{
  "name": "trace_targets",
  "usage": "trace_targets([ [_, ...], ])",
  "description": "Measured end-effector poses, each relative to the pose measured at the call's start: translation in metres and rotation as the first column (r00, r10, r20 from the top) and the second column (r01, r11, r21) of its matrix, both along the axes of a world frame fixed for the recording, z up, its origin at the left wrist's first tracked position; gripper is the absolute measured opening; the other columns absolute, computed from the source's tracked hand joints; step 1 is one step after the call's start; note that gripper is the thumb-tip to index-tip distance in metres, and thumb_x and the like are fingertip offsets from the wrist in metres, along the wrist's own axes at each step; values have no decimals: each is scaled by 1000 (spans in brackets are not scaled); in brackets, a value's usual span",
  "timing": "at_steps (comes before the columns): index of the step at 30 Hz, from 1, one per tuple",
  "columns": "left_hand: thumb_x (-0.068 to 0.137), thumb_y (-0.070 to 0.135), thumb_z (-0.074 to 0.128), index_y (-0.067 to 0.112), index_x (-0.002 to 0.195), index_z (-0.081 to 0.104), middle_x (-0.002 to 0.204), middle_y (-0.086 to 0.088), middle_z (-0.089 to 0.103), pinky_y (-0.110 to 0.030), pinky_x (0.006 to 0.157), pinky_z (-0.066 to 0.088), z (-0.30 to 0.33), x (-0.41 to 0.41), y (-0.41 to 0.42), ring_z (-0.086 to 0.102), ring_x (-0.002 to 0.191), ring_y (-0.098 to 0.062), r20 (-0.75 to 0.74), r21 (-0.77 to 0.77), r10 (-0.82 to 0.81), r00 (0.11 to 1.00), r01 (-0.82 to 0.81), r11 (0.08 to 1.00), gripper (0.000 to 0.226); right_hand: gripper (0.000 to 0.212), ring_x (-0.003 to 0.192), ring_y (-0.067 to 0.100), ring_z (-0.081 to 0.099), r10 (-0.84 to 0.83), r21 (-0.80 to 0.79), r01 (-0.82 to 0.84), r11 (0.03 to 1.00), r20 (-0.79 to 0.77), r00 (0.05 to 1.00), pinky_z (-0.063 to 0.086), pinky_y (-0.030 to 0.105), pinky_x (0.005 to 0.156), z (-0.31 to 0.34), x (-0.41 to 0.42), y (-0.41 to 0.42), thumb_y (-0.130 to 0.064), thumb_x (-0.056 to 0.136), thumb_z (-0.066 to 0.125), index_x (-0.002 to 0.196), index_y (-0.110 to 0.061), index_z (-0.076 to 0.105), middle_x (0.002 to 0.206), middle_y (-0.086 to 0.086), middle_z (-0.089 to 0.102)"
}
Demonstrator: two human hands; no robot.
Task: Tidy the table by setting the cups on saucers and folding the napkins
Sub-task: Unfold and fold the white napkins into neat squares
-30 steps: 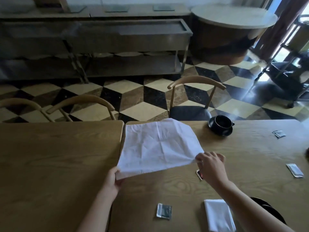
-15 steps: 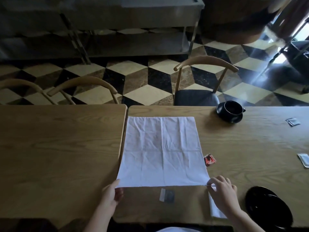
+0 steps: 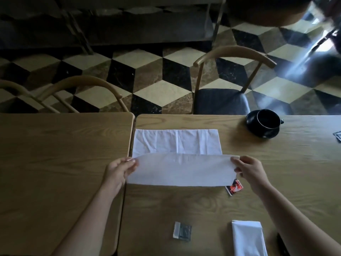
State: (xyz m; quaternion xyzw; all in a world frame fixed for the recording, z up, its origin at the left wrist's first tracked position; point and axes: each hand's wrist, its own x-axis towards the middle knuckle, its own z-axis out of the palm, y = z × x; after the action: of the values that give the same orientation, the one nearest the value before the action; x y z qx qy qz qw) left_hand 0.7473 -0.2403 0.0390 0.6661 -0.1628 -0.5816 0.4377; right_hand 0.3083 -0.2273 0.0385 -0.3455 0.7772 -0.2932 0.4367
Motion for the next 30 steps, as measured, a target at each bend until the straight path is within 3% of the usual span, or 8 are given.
trace_targets([
  [2,87,9,70,-2,87,67,64,-6,67,-23,49,50,-9,4,-30,60,54,-17,261,55,-67,963,55,997,11,15,52,6,66,0,6,0,1000,25,1000,48,25,50,-6,-1,-29,-25,87,74,78,-13,73,63,1,69],
  [5,83,25,75,1,82,70,73,-7,59,-28,57,34,-25,8,-72,49,63,-15,488,91,-153,860,125,988,24,15,48,8,61,31,7,-31,1000,-13,999,45,26,45,-21,-2,-69,-27,85,75,82,-12,75,64,6,67],
  [9,85,28,72,10,78,68,76,-5,60,-31,67,36,-46,8,-119,52,74,-18,517,159,-238,822,181,971,20,19,66,20,62,36,-4,-37,999,-106,994,46,35,63,-45,-2,-111,-33,83,75,82,-14,77,73,8,73],
  [12,87,26,70,14,70,63,71,-2,59,-30,65,37,-67,6,-142,52,72,-18,527,208,-283,801,201,957,22,26,68,23,64,53,5,-53,999,-194,980,45,34,61,-61,1,-136,-39,84,73,79,-14,76,70,3,72],
  [18,84,29,72,11,83,67,79,-8,56,-33,69,37,-93,6,-168,50,75,-18,567,245,-296,769,185,952,20,28,65,29,67,125,100,-105,989,-227,966,57,39,64,-84,4,-167,-40,86,70,78,-13,73,60,0,66],
  [27,85,21,70,9,84,58,72,-2,54,-27,58,38,-104,0,-179,50,74,-20,613,269,-277,740,135,954,16,27,85,24,67,149,131,-113,985,-308,940,43,29,67,-91,7,-177,-43,86,71,90,-16,72,79,1,69],
  [28,84,22,69,10,86,55,74,-1,53,-28,58,40,-96,-3,-178,51,75,-22,656,262,-267,706,119,958,19,31,87,23,66,119,125,-83,989,-316,941,45,30,69,-87,9,-177,-43,85,70,96,-15,70,86,2,69],
  [30,85,27,65,11,86,51,80,-5,57,-37,63,45,-80,-12,-171,54,75,-26,818,257,-297,493,149,955,21,34,88,20,60,70,70,-46,996,-394,917,45,31,73,-76,17,-171,-41,87,68,105,-13,63,99,5,65],
])
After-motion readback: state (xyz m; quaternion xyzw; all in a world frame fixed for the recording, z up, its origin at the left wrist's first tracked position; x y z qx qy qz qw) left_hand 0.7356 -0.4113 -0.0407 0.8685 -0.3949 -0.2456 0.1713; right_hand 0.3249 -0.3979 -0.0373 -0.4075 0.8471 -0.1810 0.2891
